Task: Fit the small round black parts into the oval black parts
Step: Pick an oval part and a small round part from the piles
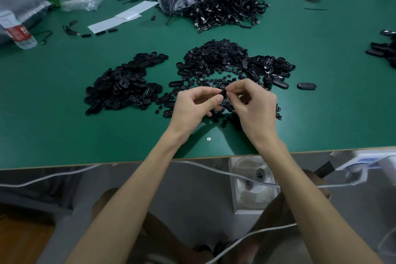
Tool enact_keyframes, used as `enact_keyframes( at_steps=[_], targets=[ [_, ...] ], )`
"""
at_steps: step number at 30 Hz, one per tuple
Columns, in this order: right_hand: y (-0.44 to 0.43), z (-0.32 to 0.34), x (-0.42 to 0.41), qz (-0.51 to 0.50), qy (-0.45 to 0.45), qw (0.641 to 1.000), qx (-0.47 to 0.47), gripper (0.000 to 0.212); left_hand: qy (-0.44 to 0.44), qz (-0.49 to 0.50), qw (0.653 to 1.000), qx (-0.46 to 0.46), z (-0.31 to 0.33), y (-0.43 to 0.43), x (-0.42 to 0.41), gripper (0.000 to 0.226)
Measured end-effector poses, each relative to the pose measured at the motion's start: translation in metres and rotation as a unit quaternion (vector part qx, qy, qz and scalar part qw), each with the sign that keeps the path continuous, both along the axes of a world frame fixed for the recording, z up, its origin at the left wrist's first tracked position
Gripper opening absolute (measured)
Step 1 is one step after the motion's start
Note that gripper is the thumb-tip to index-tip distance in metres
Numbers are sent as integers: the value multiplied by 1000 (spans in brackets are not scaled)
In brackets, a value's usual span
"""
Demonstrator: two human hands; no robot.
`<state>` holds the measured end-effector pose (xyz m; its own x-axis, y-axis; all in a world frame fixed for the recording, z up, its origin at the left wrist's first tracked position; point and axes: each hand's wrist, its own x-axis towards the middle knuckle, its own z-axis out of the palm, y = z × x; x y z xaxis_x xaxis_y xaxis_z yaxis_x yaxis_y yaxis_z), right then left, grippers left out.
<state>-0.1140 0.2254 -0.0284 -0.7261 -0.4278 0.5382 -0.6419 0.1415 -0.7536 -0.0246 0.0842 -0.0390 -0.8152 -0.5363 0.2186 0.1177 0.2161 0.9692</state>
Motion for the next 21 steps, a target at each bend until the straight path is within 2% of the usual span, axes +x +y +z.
enact_keyframes(
  at_steps=[6, 9, 12, 15, 21],
  targets=[
    [-4, -1, 8, 11, 109, 991, 77, 29, 8, 40, 999, 33, -1, -2, -1, 16],
    [-7, -2, 11, 69, 128, 979, 146, 50, 12, 71, 996, 59, -1, -4, -1, 15],
    [-8, -4, 11, 99, 120, 971, 179, 61, 17, 88, 992, 84, -1, -7, 0, 15],
    [-8, -4, 9, 99, 108, 976, 160, 62, 14, 92, 992, 86, -1, -6, 0, 16],
    [-7, -4, 8, 59, 93, 992, 67, 44, 8, 63, 997, 37, 4, 0, 2, 5]
  ],
)
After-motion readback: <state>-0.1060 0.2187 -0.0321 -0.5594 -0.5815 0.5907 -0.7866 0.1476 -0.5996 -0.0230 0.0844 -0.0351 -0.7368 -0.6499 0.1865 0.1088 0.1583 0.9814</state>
